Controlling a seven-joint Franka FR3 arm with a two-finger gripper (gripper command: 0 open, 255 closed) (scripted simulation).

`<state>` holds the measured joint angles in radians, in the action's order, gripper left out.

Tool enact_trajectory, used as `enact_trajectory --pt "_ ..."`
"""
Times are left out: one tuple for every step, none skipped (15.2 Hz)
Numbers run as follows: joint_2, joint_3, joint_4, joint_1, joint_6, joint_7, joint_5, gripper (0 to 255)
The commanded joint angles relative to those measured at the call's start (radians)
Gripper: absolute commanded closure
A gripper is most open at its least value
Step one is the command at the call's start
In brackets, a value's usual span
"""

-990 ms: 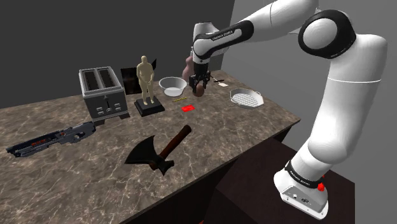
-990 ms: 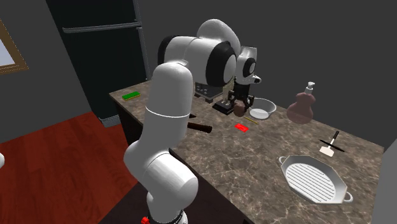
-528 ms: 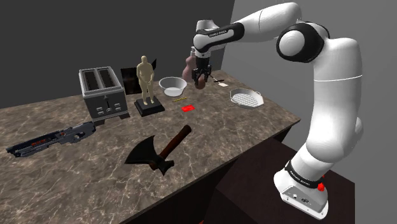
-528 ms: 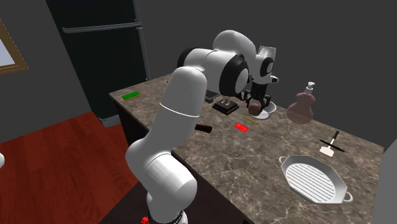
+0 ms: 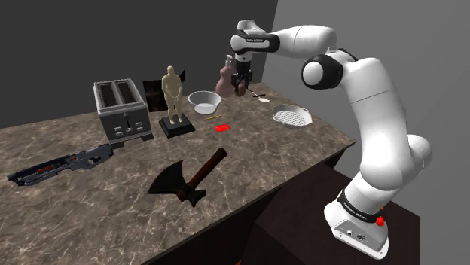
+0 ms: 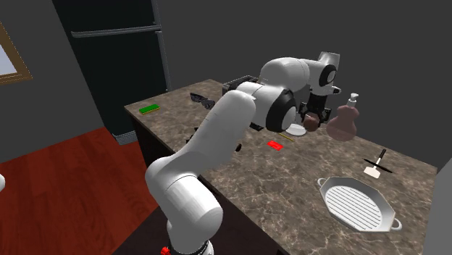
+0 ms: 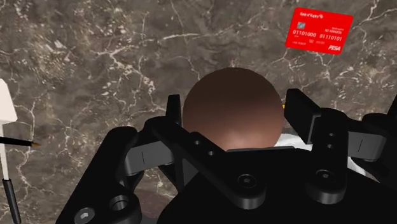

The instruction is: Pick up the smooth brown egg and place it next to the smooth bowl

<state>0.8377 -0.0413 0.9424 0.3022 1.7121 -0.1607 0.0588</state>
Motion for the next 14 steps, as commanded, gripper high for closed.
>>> enact_trajectory --pt "0.125 0.005 -0.219 0.009 -0.093 -0.022 0.0 255" --pt "0.12 0.005 -0.195 0.01 -0.075 -0.021 0.0 255" --pt "0.116 0.004 -0.175 0.01 -0.059 -0.021 0.0 255" --pt "0.113 0.004 -0.155 0.011 -0.043 -0.02 0.0 255" --pt "0.111 0.004 -0.14 0.011 -0.028 -0.02 0.001 255" --pt "0.11 0.004 -0.124 0.012 -0.014 -0.019 0.001 255" --pt "0.11 0.004 -0.11 0.012 0.0 -0.018 0.001 255" --pt "0.109 0.004 -0.096 0.012 0.014 -0.018 0.001 255" --pt "0.11 0.004 -0.084 0.012 0.026 -0.017 0.001 255" --pt "0.111 0.004 -0.072 0.013 0.039 -0.017 0.001 255" --pt "0.114 0.004 -0.063 0.013 0.051 -0.017 0.001 255" --pt "0.116 0.004 -0.054 0.013 0.062 -0.016 0.002 255" --pt "0.118 0.004 -0.045 0.013 0.074 -0.016 0.002 255" --pt "0.121 0.005 -0.036 0.013 0.085 -0.015 0.002 255"
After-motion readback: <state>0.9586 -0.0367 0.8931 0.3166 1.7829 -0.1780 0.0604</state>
